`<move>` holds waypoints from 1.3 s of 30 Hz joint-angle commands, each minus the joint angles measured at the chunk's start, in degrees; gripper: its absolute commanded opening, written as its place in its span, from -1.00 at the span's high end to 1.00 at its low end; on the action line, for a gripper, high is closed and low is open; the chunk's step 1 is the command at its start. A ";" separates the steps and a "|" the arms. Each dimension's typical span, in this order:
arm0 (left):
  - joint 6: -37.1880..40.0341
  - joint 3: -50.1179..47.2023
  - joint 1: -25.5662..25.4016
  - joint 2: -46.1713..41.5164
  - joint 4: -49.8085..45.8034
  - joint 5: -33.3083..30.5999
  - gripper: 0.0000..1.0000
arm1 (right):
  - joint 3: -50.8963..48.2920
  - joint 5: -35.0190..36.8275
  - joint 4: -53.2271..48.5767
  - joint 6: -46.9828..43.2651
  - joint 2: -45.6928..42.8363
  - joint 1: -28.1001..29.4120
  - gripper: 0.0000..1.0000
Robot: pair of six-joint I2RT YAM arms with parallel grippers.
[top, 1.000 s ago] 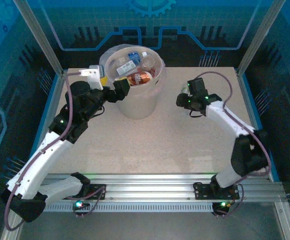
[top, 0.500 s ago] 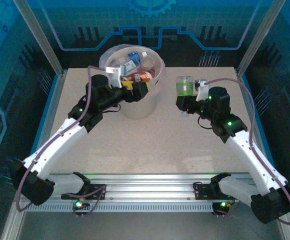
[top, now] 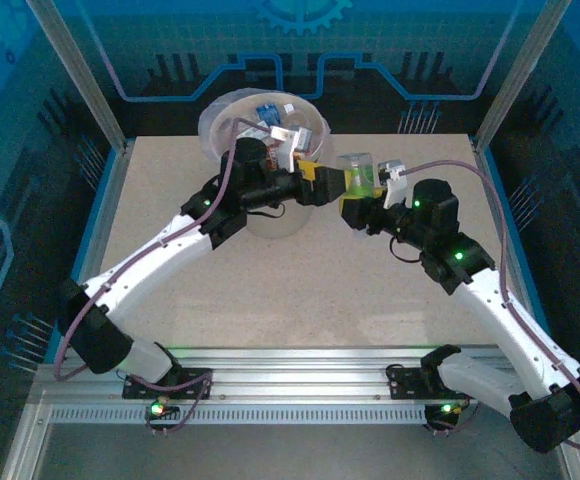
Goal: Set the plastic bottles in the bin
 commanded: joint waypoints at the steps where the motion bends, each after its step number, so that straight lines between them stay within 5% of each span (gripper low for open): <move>1: 1.26 3.66 -0.83 2.03 -1.05 0.49 -0.98 | 1.37 0.09 2.14 -1.40 0.07 1.40 0.30; 12: 0.81 5.95 -2.27 5.24 -2.13 -0.56 -0.97 | 2.97 1.86 2.22 -2.97 0.62 4.65 0.30; 23: 0.24 2.88 -2.31 2.47 -0.07 -0.80 0.21 | 4.44 4.04 1.85 -4.31 1.89 6.34 0.20; 26: 1.66 2.81 -2.28 1.22 -0.74 -2.09 0.30 | 5.51 4.12 0.66 -4.65 2.37 6.56 -0.03; 32: 11.47 9.14 -0.42 -2.50 -11.56 -8.90 0.36 | 11.58 1.55 -6.35 -4.88 2.91 6.64 -1.00; 39: 20.27 22.99 8.52 -2.51 -24.41 -10.75 0.42 | 15.50 1.56 -11.40 -4.80 1.30 6.77 -0.99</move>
